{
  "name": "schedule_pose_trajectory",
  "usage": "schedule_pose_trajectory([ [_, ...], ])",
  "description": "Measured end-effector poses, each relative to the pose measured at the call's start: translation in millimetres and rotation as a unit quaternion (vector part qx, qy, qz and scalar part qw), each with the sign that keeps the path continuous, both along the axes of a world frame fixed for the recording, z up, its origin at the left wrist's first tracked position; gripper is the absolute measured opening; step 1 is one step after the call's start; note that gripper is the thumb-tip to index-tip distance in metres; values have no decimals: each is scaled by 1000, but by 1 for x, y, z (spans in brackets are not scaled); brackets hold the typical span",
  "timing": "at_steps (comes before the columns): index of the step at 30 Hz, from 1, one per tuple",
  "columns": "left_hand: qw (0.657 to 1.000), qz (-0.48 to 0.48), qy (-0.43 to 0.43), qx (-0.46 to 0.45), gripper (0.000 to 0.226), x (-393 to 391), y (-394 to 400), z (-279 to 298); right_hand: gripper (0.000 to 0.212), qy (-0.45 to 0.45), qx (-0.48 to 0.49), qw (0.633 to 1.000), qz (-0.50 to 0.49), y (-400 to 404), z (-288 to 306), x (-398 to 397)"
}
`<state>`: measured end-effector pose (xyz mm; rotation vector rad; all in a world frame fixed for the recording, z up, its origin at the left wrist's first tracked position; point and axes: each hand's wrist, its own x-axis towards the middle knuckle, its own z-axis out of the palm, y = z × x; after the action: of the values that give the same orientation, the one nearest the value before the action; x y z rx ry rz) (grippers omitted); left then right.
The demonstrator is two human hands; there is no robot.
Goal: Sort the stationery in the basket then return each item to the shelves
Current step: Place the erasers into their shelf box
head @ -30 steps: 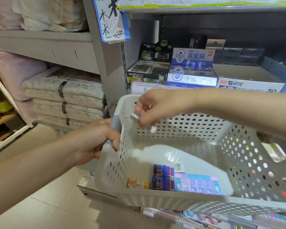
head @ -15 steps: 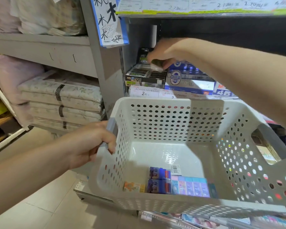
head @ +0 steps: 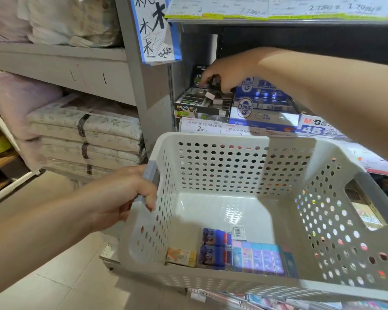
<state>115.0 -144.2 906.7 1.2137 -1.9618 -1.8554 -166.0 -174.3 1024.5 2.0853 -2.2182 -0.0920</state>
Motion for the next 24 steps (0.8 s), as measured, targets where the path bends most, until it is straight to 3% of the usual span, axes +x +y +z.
schedule_pose_trajectory([
  [3, 1000, -8, -5, -2, 63, 0, 0, 1, 39, 43, 11, 998, 42, 3, -3, 1],
  [17, 1000, -4, -14, -9, 64, -2, 1, 1, 40, 53, 109, 991, -61, -39, -13, -22],
  [22, 1000, -1, -16, -8, 62, -2, 1, 1, 32, 15, 79, 993, -82, -42, -18, -19],
  [24, 1000, -5, -17, -8, 63, -2, 2, 1, 40, 3, 56, 996, -70, -43, -20, -20],
])
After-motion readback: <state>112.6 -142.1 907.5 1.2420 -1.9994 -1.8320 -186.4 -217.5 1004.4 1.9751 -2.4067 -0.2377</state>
